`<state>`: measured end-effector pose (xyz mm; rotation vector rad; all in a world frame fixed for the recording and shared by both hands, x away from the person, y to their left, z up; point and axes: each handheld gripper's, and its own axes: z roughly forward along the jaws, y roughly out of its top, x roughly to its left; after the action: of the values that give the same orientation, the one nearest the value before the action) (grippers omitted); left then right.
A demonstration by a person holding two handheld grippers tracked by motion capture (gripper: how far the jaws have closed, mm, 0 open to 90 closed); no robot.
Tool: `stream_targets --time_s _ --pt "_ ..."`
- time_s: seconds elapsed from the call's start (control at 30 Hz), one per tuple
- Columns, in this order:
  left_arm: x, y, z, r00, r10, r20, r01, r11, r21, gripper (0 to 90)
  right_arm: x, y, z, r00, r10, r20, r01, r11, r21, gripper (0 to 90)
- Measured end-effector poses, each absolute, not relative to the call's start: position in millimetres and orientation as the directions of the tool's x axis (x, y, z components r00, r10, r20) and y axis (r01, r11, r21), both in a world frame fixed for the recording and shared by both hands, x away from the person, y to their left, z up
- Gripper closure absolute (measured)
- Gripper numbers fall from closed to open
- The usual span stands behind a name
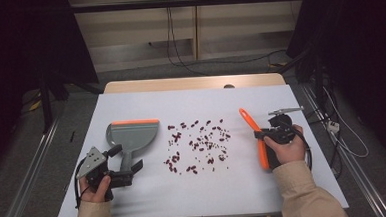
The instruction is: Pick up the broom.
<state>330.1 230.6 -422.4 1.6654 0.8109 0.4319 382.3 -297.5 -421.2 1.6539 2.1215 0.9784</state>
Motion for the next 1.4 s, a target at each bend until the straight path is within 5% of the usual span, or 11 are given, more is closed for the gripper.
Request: stream_targets --time_s 0.4,1.4 --pt "334 226 -399 0.698 0.701 -0.15 0.264 -0.056 0.963 3.3 368 -302 -402 -0.347 0.906 0.241 0.579 0.005 0.815 71.0" --pt "354 125 -392 0.821 0.551 -0.153 0.266 -0.132 0.955 4.3 364 -263 -357 -0.457 0.85 0.263 0.431 -0.047 0.901 71.5"
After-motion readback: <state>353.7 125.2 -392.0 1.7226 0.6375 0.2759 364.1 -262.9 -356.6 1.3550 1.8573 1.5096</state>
